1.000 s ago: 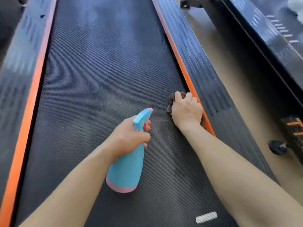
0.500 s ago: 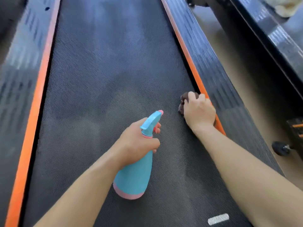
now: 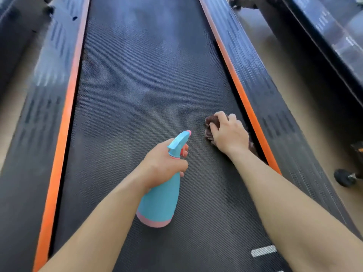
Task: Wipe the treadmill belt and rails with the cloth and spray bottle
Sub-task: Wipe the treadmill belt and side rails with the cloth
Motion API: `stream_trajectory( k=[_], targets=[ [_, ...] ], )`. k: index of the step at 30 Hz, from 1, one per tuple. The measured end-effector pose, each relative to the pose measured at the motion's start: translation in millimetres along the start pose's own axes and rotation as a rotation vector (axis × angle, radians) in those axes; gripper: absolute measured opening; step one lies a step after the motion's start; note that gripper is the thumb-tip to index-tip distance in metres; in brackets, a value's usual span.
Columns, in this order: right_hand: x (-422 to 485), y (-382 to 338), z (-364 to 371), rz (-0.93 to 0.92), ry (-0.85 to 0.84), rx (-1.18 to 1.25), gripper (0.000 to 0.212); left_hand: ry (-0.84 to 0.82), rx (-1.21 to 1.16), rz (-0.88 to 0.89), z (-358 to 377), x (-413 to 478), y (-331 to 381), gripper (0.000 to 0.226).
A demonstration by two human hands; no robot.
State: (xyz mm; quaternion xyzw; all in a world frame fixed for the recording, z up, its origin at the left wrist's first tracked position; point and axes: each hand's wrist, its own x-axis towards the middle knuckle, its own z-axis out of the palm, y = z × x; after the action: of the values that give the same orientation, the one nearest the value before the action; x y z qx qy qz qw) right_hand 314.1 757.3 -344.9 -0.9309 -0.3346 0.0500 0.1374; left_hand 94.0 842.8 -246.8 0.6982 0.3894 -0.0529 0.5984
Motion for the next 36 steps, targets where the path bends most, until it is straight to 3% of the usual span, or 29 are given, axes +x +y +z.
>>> stream_trajectory(
  k=[5,8,12,14,20,23,28,32,36],
  targets=[
    [-114.0,5.9,2.5,-0.345,-0.046,-0.047,0.034,0.038,-0.067,-0.025,-7.1,-6.9,-1.9,0.057],
    [-81.3,-2.3,7.5,-0.256,0.003,-0.037,0.034,0.071,-0.094,-0.022,-8.7,-18.7,-8.6,0.044],
    [-11.8,-35.3,13.2,0.012,0.009,0.01,0.036,0.064,-0.154,0.003,-11.0,-43.4,-25.3,0.059],
    [-21.6,-45.2,12.6,-0.004,0.008,-0.014,0.037,0.059,-0.176,0.009,-12.8,-49.4,-29.6,0.057],
    [-150.3,-14.9,11.8,-0.311,-0.051,-0.042,0.033,0.032,-0.115,-0.012,-9.1,-33.4,-29.1,0.036],
    [-174.5,-5.4,17.1,-0.268,-0.033,-0.069,0.036,0.006,-0.085,-0.042,-4.0,-26.0,-27.0,0.028],
    [-189.5,-17.8,26.5,-0.153,0.147,-0.103,0.039,-0.047,-0.083,-0.062,-1.7,-26.3,-29.4,0.036],
    [-187.8,-15.9,24.0,-0.13,0.154,-0.057,0.038,-0.031,-0.041,-0.107,-3.7,-26.0,-33.2,0.016],
    [-163.0,-19.0,16.9,-0.097,0.154,-0.015,0.039,-0.015,-0.035,-0.13,-12.9,-29.4,-40.3,0.016]
  ],
)
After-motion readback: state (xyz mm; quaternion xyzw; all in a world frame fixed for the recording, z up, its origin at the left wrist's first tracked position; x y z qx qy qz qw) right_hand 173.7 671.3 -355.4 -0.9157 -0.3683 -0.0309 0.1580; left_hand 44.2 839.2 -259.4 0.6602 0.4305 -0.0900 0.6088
